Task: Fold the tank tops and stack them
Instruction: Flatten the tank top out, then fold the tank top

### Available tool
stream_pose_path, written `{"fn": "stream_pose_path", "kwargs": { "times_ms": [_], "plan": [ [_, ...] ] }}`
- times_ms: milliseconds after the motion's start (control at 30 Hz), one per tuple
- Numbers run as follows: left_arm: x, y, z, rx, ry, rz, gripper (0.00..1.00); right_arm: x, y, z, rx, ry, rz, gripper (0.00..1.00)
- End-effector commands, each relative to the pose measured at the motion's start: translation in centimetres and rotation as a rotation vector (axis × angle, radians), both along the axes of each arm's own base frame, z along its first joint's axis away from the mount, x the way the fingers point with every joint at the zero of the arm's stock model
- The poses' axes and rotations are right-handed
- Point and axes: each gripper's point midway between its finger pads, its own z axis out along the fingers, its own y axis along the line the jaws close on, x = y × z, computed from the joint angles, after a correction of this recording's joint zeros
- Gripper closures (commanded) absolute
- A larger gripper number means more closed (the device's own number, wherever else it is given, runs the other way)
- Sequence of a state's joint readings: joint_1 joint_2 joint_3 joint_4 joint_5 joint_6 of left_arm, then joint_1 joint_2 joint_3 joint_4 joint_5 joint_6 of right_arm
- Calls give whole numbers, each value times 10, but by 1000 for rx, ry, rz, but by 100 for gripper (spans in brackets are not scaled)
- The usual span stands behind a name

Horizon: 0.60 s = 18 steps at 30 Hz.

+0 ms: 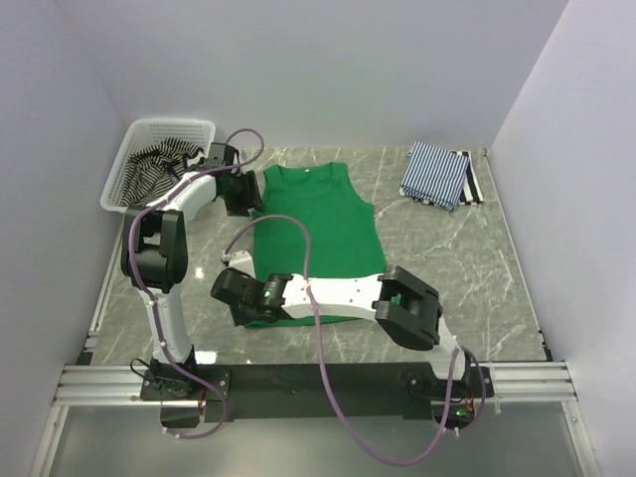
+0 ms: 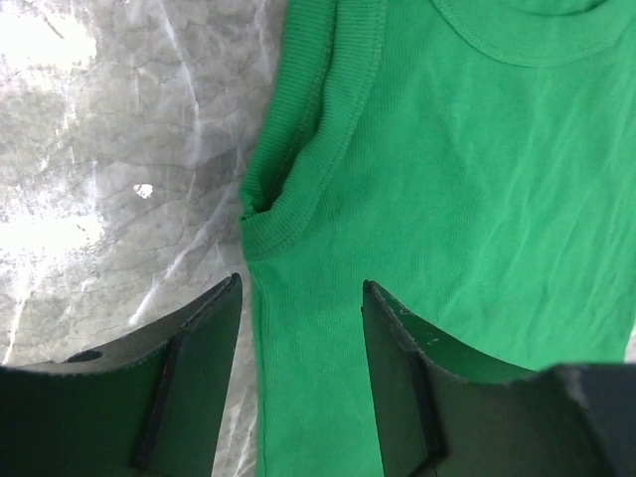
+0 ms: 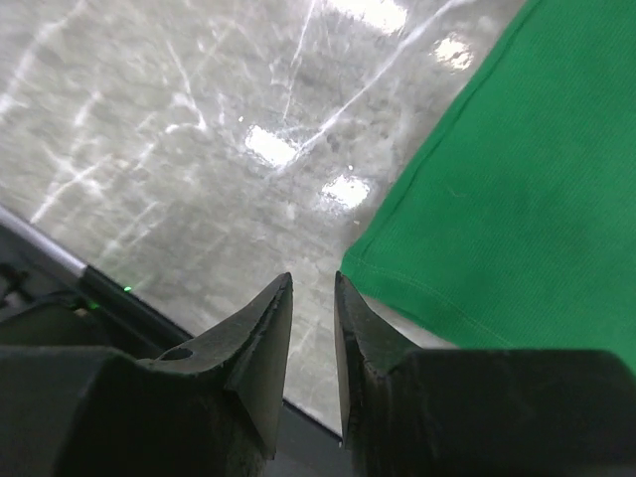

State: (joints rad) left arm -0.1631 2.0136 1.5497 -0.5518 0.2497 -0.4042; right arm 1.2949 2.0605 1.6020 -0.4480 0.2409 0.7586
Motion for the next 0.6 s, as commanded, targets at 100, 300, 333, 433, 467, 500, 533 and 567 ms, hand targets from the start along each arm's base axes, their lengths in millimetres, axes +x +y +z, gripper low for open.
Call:
{"fn": "stream_pose_path", "kwargs": {
  "times_ms": [100, 300, 333, 433, 467, 500, 533, 567],
  "plan": [
    [5, -6, 6, -25, -31, -34, 43, 2, 5, -6, -54, -52, -34, 67],
    [4, -4, 8, -15, -32, -28, 45, 4, -1, -16, -121, -105, -58, 65],
    [5, -4, 7, -15, -32, -26, 45, 4, -2, -16, -137, -111, -59, 65],
    [5, -4, 9, -18, -37, -24, 45, 0, -1, -14, -145, -141, -54, 63],
    [6, -4, 9, -19, -36, -23, 46, 1, -1, -17, -151, -140, -53, 62],
    [5, -4, 9, -18, -35, -24, 46, 1, -1, -17, -158, -139, -51, 62],
    [6, -4, 9, -18, -36, -21, 46, 1, 0, -17, -163, -146, -51, 62],
    [6, -4, 8, -19, -34, -19, 46, -1, 1, -18, -164, -149, -47, 62]
  ]
}}
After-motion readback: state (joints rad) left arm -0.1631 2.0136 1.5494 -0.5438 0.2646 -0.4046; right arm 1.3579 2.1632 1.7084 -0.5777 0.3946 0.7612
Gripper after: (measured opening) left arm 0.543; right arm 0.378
